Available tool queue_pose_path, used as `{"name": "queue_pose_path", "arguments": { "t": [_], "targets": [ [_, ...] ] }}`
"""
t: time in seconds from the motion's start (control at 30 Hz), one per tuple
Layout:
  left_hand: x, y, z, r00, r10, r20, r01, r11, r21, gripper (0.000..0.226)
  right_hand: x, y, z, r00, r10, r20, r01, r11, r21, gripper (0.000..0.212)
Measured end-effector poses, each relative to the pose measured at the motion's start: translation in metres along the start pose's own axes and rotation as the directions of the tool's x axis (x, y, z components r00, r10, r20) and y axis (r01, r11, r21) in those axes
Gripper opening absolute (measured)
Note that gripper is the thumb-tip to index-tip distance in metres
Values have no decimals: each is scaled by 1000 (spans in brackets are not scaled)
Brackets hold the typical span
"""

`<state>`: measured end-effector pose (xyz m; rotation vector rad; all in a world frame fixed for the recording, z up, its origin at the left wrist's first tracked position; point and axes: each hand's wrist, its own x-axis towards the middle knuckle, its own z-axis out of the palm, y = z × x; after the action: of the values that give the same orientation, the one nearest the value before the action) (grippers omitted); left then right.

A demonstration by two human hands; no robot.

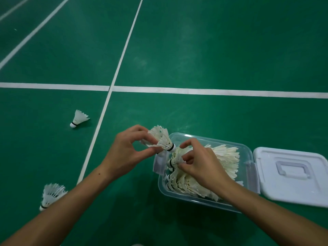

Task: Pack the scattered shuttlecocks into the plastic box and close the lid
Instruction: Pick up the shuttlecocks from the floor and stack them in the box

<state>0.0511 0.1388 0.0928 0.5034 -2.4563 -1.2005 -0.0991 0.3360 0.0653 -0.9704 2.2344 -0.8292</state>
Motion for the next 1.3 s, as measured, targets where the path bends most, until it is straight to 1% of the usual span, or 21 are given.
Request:
{"name": "queue_pose_path", "arguments": {
  "t": [0.07,0.17,0.23,0.3,0.37,0.4,0.47,0.53,0.6,0.67,0.7,0.73,0.77,0.8,0.87,0.93,1.1,1.23,1.3],
  "targets": [
    [0,-2,3,1000,15,15,-15,1000,16,20,6,2,-1,997,50,64,-51,999,16,51],
    [0,-4,9,998,46,50,-48,998,41,21,10,8,-2,971,128,200,-140,989,45,60],
    [1,-4,14,997,49,64,-52,998,36,20,12,12,-5,959,153,237,-178,980,89,68],
    [3,-4,18,996,43,72,-45,999,20,19,11,16,-9,951,148,272,-208,956,206,73],
    [6,-4,21,996,52,79,-55,998,28,18,7,18,-12,948,125,292,-219,923,316,73],
    [7,-3,21,994,63,85,-67,997,44,18,4,19,-13,952,112,286,-211,914,345,71],
    [11,0,22,991,87,102,-94,993,74,19,-3,21,-18,965,90,248,-181,909,374,64],
    [14,6,23,987,100,126,-111,990,84,20,-8,21,-30,981,76,178,-136,924,357,59],
    [20,12,24,981,111,161,-128,987,101,21,-12,19,-45,996,49,69,-69,942,328,56],
    [27,17,26,969,137,206,-169,975,147,22,-17,15,-58,997,-15,-76,37,953,300,54],
    [30,19,28,961,150,231,-193,965,178,22,-19,12,-62,987,-73,-145,106,966,235,56],
    [34,22,30,954,160,255,-216,954,207,22,-20,10,-65,970,-150,-189,176,976,127,58],
    [37,25,33,946,171,277,-239,942,235,22,-20,9,-66,950,-236,-202,242,970,6,59],
    [41,28,37,937,185,295,-266,928,261,23,-19,8,-65,931,-312,-191,300,950,-93,60],
    [46,35,44,922,216,320,-314,902,296,25,-16,9,-60,912,-384,-146,355,915,-191,60],
    [50,39,48,914,240,328,-344,887,308,24,-14,12,-54,918,-371,-142,341,919,-198,62],
    [52,41,52,908,248,337,-354,885,303,26,-17,23,-42,949,-255,-187,247,967,-66,67],
    [48,45,49,916,255,310,-353,878,323,45,-24,26,-37,931,-251,-265,229,967,-110,66],
    [44,45,43,933,244,265,-326,884,334,54,-29,30,-37,923,-228,-310,213,974,-83,60]
  ]
}}
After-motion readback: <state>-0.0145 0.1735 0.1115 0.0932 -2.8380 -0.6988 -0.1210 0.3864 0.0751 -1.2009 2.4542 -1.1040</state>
